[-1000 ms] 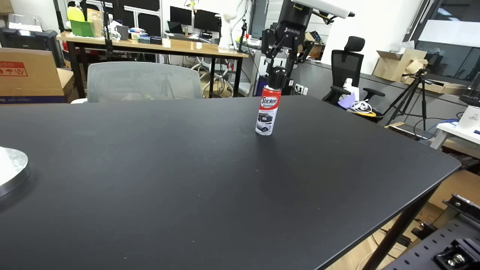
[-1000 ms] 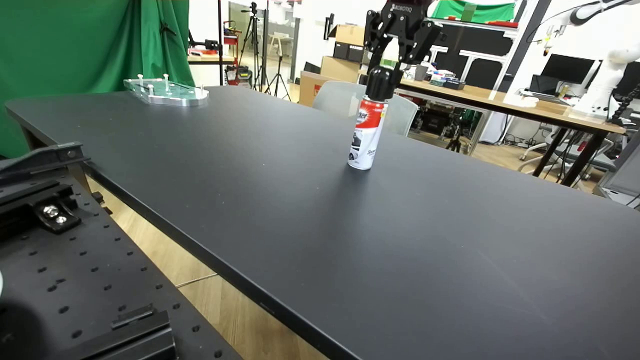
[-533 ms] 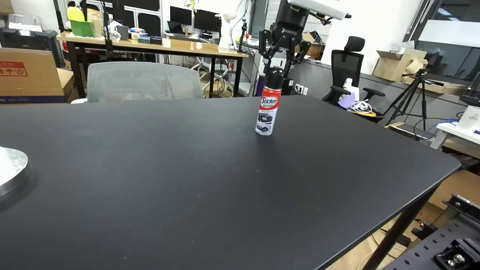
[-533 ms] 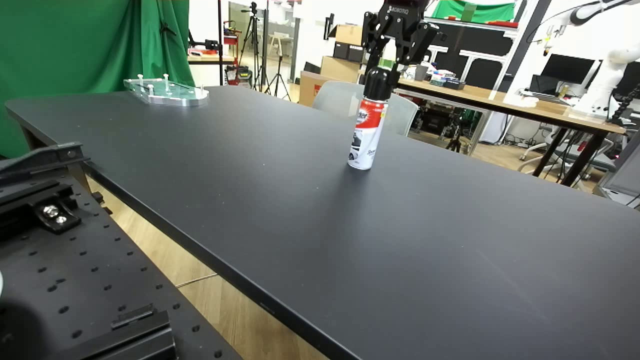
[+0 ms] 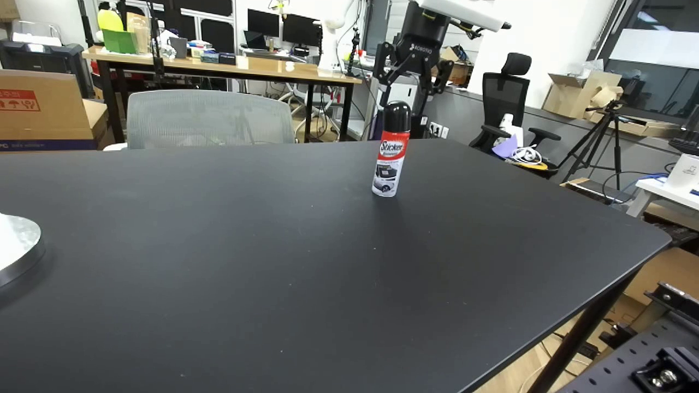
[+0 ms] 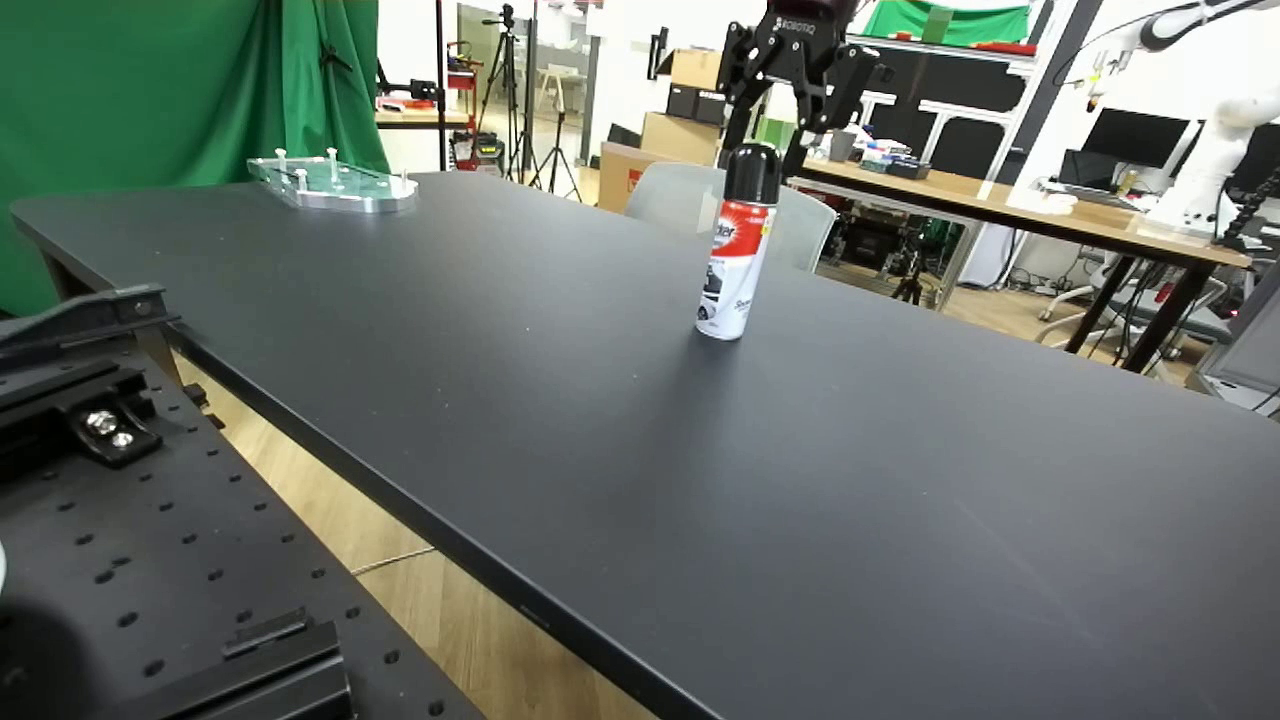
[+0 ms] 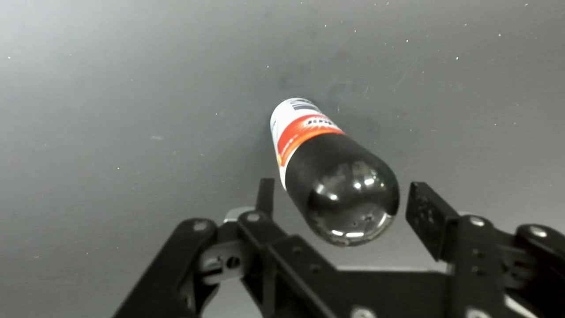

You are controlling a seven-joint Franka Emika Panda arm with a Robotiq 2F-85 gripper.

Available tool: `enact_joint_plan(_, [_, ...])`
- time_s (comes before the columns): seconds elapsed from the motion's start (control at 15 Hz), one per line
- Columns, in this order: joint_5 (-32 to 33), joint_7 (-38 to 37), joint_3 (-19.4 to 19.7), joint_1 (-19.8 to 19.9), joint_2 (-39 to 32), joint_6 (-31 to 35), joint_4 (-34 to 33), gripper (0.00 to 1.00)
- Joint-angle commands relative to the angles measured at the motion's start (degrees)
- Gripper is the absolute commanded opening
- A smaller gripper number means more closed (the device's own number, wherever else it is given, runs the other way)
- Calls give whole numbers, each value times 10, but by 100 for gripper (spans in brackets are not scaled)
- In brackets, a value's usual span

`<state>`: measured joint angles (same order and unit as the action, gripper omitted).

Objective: Pick up the black lid from the table and put it on the white can.

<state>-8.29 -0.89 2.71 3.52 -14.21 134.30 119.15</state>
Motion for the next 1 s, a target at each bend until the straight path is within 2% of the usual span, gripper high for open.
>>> enact_joint_plan(0.0, [-11,4,-4,4,8,-3,0,100])
enact_joint_plan(0.47, [-1,11,-12,-7,42,-7,14,100])
enact_joint_plan(0.93, [91,-22,-18,-41,85,-11,35,100])
